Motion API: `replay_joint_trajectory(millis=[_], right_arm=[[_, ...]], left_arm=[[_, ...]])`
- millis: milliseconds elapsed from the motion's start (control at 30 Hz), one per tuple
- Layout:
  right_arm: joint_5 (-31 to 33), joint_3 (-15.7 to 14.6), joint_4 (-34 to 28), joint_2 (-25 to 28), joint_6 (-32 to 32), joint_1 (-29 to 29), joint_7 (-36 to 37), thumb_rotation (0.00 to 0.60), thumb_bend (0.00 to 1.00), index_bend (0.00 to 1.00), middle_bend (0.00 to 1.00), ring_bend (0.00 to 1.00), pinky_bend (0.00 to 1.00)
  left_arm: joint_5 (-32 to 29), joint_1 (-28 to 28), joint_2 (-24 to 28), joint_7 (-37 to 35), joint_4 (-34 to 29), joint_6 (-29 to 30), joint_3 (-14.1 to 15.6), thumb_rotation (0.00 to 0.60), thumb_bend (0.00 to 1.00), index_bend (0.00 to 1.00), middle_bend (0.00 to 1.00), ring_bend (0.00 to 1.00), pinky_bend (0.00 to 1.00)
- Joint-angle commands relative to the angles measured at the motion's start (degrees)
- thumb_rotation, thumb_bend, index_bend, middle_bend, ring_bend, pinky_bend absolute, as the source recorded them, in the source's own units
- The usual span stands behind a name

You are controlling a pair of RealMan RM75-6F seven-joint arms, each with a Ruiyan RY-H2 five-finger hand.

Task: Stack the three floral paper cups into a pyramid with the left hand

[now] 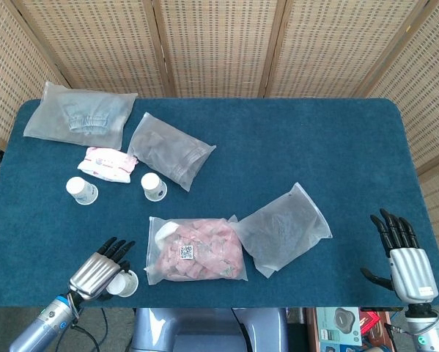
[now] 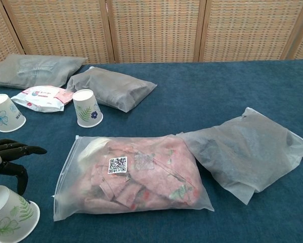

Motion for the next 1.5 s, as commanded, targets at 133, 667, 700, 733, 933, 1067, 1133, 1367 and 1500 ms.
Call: replay_joint_trajectory(millis=[133,667,700,733,933,1067,1133,1367,1500], right_arm=[[-0.01,0.01,0.02,0.05,0.05,-0.03,0.14,0.600,0.09,0.00,0.00,0.00,0.00],[0.04,-0.09,-0.15,0.08,-0.16,-0.03,0.14,0.600,0.09,0.00,0.00,0.00,0.00],[-0.03,-0.11,-0.18,0.06,-0.13,-0.04,0.03,0.600,0.09,0.00,0.00,0.00,0.00],[-0.07,-0.10,-0.20,0.05,-0.11,-0.03,-0.04,0.600,0.09,0.00,0.00,0.00,0.00],[-0.06,-0.09,-0.25,0.02,-0.07,-0.05,-0.20,0.600,0.09,0.00,0.00,0.00,0.00],[0.14,-0.01,-0.19,0.01,-0.29,0.04,-0.13,0.600,0.09,0.00,0.00,0.00,0.00],[0.12,0.02,-0.14,0.01,-0.22,0.04,-0.04,0.600,0.09,0.00,0.00,0.00,0.00],[0.27,0.06,0.00,-0.04,-0.41,0.11,0.01,0.600,0.09,0.00,0.00,0.00,0.00],[0.11,-0.04,-0.01,-0.19,-0.50,0.16,-0.31,0.600,0.09,0.00,0.00,0.00,0.00]], left_arm=[[0.42,0.01,-0.68,-0.80,0.79,1.10,0.22,0.600,0.19,0.43,0.00,0.00,0.00],[-2.33,-1.48,7.83,-9.07,-2.23,5.97,-5.11,0.600,0.19,0.43,0.00,0.00,0.00],[-3.63,-2.01,8.12,-9.39,-1.83,5.67,-6.00,0.600,0.19,0.43,0.00,0.00,0.00],[-4.69,-2.50,8.20,-9.65,-1.46,5.26,-6.66,0.600,0.19,0.43,0.00,0.00,0.00],[-9.75,-5.35,7.26,-9.46,1.22,2.28,-9.16,0.600,0.19,0.43,0.00,0.00,0.00],[-14.83,-8.31,3.88,-8.15,4.66,0.05,-11.58,0.600,0.19,0.43,0.00,0.00,0.00],[-16.46,-9.01,2.91,-7.75,5.48,-0.15,-12.19,0.600,0.19,0.43,0.00,0.00,0.00],[-22.80,-11.83,0.49,-6.44,8.89,-1.43,-14.01,0.600,0.19,0.43,0.00,0.00,0.00],[-27.57,-13.87,-0.74,-5.45,12.08,-2.81,-15.08,0.600,0.19,0.43,0.00,0.00,0.00]])
